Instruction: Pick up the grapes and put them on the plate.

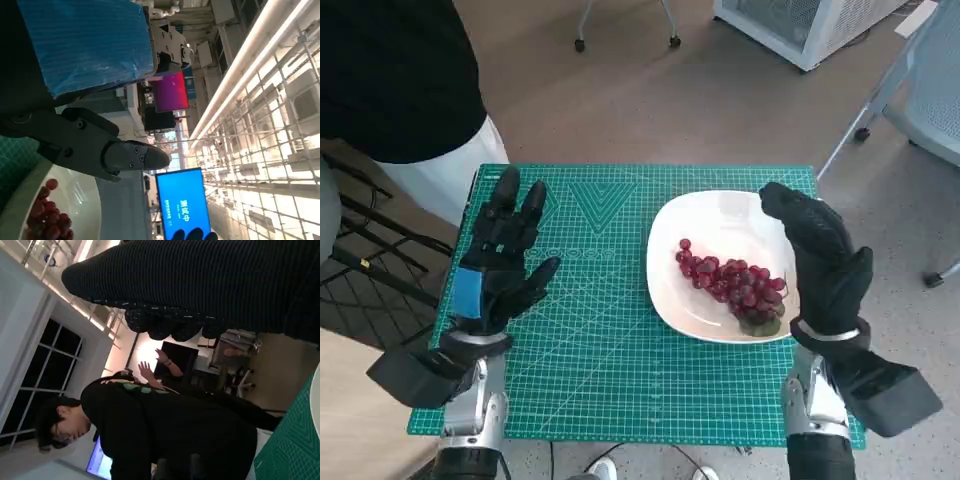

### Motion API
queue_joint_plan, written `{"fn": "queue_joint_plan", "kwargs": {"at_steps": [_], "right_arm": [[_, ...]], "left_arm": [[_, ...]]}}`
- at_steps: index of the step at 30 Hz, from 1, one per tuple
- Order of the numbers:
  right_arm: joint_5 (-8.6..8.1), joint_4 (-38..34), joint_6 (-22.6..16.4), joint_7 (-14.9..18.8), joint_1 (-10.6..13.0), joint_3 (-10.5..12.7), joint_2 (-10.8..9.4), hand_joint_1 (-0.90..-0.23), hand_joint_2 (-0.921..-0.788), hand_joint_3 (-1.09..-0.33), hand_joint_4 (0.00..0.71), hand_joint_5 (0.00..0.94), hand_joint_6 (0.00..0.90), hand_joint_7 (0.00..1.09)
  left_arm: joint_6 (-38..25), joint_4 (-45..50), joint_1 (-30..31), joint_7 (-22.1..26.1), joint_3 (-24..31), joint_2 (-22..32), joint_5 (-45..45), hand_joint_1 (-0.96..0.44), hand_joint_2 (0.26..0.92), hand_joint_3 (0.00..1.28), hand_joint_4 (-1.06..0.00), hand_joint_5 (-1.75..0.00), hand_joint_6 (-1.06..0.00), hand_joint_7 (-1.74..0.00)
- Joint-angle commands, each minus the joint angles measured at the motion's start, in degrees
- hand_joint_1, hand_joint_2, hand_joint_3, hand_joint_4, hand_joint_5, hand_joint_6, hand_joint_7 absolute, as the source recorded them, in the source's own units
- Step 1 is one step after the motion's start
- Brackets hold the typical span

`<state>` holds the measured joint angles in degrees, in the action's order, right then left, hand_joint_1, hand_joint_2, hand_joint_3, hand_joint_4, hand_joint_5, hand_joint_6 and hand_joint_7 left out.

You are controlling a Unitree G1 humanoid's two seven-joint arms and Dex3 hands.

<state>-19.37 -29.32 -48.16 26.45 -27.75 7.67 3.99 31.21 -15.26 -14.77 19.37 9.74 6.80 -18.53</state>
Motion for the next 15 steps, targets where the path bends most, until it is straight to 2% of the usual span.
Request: {"fn": "queue_joint_plan", "kwargs": {"at_steps": [1,15], "right_arm": [[0.33,0.4,1.1,0.3,1.3,-0.2,0.2,-0.695,-0.921,-0.664,0.353,0.0,0.236,0.21],[0.43,1.2,2.1,0.0,1.7,-0.1,0.3,-0.69,-0.921,-0.669,0.351,0.0,0.232,0.22]], "left_arm": [[-0.6,1.3,0.7,0.6,-0.1,-0.4,-0.6,-0.22,0.921,0.24,-0.3,-0.03,-0.28,-0.04],[-4.5,3.5,1.3,3.6,-0.8,0.2,-1.3,-0.21,0.921,0.27,-0.28,-0.01,-0.28,-0.03]]}}
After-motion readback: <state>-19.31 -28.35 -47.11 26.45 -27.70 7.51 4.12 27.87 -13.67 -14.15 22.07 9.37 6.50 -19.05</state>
